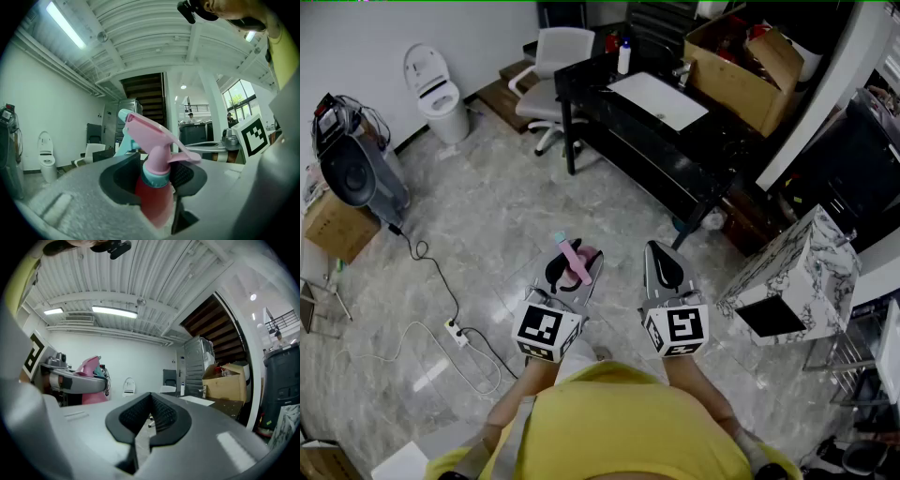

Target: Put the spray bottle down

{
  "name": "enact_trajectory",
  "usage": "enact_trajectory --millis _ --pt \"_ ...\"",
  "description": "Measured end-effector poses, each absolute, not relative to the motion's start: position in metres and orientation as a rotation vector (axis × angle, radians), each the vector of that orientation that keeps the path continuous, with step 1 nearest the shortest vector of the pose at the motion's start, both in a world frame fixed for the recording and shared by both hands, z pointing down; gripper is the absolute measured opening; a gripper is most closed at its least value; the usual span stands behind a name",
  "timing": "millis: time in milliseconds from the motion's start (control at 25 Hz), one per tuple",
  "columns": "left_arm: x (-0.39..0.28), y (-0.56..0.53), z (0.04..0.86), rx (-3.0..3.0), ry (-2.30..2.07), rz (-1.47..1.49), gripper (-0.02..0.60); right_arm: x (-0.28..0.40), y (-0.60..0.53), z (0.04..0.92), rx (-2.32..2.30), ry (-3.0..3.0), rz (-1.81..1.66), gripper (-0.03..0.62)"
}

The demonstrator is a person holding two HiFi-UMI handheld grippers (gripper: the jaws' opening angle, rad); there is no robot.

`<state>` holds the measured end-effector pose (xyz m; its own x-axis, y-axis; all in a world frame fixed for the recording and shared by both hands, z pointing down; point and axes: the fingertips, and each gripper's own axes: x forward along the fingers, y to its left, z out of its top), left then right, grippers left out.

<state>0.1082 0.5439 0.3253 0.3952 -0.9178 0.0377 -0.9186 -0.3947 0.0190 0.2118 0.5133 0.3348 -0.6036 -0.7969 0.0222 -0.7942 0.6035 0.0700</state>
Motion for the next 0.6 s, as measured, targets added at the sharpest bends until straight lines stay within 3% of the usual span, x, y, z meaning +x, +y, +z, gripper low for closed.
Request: enact_trajectory --millis 600 --pt "0.082 0.437 0.338 2.628 -1.683 0.028 0.166 0.179 0.406 0.353 1.388 -2.800 -0.038 0.002"
